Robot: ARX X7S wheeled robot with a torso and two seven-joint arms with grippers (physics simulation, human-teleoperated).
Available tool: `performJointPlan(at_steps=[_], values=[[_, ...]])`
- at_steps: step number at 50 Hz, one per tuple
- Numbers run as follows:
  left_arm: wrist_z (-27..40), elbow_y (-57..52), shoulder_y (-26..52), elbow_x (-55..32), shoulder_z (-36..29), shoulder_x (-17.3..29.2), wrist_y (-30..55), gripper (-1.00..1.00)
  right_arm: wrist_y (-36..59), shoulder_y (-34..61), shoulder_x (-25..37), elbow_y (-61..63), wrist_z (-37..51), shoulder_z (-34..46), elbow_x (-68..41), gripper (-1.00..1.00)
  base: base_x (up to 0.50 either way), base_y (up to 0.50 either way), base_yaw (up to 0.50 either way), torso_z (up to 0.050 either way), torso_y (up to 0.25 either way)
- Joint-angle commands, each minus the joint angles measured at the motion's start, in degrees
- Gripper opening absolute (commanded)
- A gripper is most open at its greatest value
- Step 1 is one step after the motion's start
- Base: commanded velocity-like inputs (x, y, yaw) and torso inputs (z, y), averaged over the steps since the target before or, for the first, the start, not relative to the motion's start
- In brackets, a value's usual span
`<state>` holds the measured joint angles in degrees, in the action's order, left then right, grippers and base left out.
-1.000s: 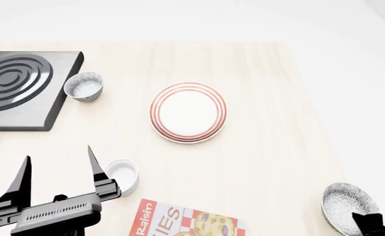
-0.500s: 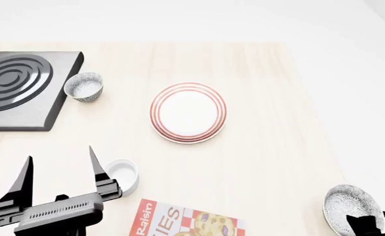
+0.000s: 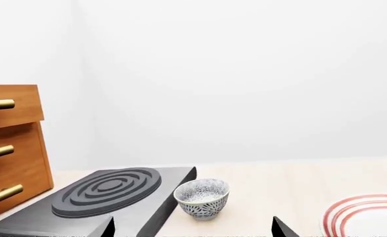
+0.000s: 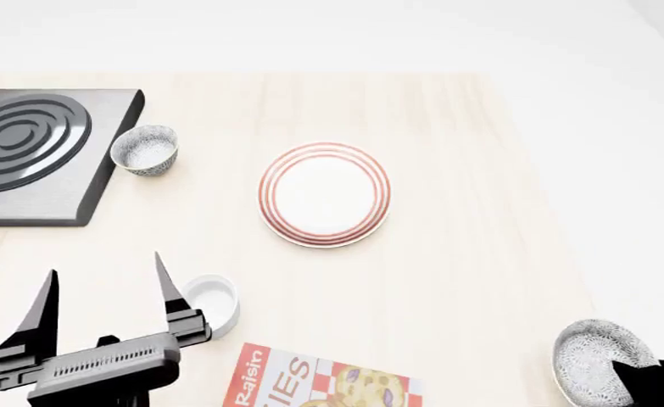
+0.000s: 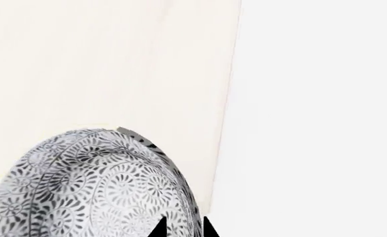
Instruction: Pick the akita bowl next to the cookies box and place it on the plate.
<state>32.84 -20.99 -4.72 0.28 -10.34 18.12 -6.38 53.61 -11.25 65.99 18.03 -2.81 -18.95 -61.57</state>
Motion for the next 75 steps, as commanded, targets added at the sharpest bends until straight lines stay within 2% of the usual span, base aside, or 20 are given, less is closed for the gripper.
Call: performJointPlan(at_steps=[1,7,9,10,11,12,13,18,19,26,34,37,40,44,54,60,64,68,73,75], values=[[-0.51,0.08,-0.06,0.89,1.29,-0.91,-0.31,1.00,1.64,-1.09,2.01,9.15,3.11,-6.03,3.07,-1.00,0.00,0.00,0.00,0.000,0.000],[-0.39,-0.29,-0.10,0.77,1.26,-0.81,-0.07,1.00,2.63,9.25,5.76,14.92,9.15,-2.34,-4.03,-1.00,0.00,0.00,0.00,0.000,0.000],[-0.37,-0.19,-0.11,0.54,1.37,-0.75,-0.20,1.00,1.44,16.68,6.73,15.51,14.69,4.51,-1.74,-1.00,0.00,0.00,0.00,0.000,0.000],[-0.29,-0.04,-0.09,0.48,1.42,-0.77,-0.23,1.00,3.88,24.46,6.60,14.51,16.78,9.05,-5.76,-1.00,0.00,0.00,0.00,0.000,0.000],[-0.30,0.06,-0.10,0.37,1.41,-0.76,-0.31,1.00,5.98,33.06,4.90,15.09,19.47,14.33,-5.38,-1.00,0.00,0.00,0.00,0.000,0.000],[-0.29,0.09,-0.11,0.36,1.38,-0.76,-0.32,1.00,6.52,34.63,4.61,14.96,19.68,15.34,-5.47,-1.00,0.00,0.00,0.00,0.000,0.000],[-0.26,-0.04,-0.15,0.41,1.35,-0.74,-0.23,1.00,9.81,43.03,1.87,15.66,21.81,19.23,-7.00,-1.00,0.00,0.00,0.00,0.000,0.000],[-0.18,0.08,0.03,0.15,1.48,-0.61,-0.33,1.00,8.86,55.86,-4.69,18.36,20.73,26.97,0.40,-1.00,0.00,0.00,0.00,0.000,0.000],[-0.21,0.15,0.07,0.00,1.46,-0.62,-0.17,1.00,8.48,59.45,-6.32,19.04,19.07,33.04,6.77,-1.00,0.00,0.00,0.00,0.000,0.000],[-0.10,-0.63,0.03,0.10,1.27,-0.51,0.67,1.00,5.03,68.73,-15.58,12.50,16.37,44.62,18.77,-1.00,0.00,0.00,0.00,0.000,0.000],[-0.14,-1.66,-0.37,-0.39,1.16,-0.34,1.53,1.00,0.08,78.04,-26.09,4.63,14.75,49.79,24.98,-1.00,0.00,0.00,0.00,0.000,0.000],[-0.17,-1.92,-0.36,-0.65,1.17,-0.28,1.82,1.00,-2.76,80.51,-31.61,-1.36,13.79,49.34,24.95,-1.00,0.00,0.00,0.00,0.000,0.000],[-0.16,-2.23,-0.34,-0.74,1.15,-0.20,2.12,1.00,-5.15,82.58,-33.99,-4.34,9.72,50.87,24.74,-1.00,0.00,0.00,0.00,0.000,0.000],[-0.11,-2.50,-0.50,-1.07,1.33,-0.04,2.05,1.00,-13.91,84.26,-38.45,-11.23,6.36,53.41,29.27,-1.00,0.00,0.00,0.00,0.000,0.000],[-0.25,-2.59,-0.69,-1.79,1.24,0.20,1.86,1.00,-2.95,93.74,-51.13,-32.82,5.22,49.03,20.22,-1.00,0.00,0.00,0.00,0.000,0.000],[-0.33,-1.81,-0.66,-2.05,0.98,0.18,1.42,1.00,4.82,100.91,-58.37,-55.19,7.30,38.94,11.78,-1.00,0.00,0.00,0.00,0.000,0.000],[-0.44,-1.34,-0.49,-2.26,0.76,0.15,1.30,1.00,2.52,101.61,-59.81,-59.23,7.10,36.04,10.32,-1.00,0.00,0.00,0.00,0.000,0.000],[-0.58,-1.19,-0.39,-2.68,0.72,0.24,1.27,1.00,-1.73,104.13,-62.27,-71.19,7.33,32.50,9.65,-1.00,0.00,0.00,0.00,0.000,0.000],[-0.72,-0.52,-0.21,-3.03,0.59,0.27,0.97,1.00,-7.44,108.62,-65.57,-91.21,2.30,33.51,12.01,-1.00,0.00,0.00,0.00,0.000,0.000],[-0.75,-0.04,-0.03,-3.13,0.53,0.26,1.05,1.00,-8.32,107.85,-65.78,-92.91,1.93,32.75,11.57,-1.00,0.00,0.00,0.00,0.000,0.000]])
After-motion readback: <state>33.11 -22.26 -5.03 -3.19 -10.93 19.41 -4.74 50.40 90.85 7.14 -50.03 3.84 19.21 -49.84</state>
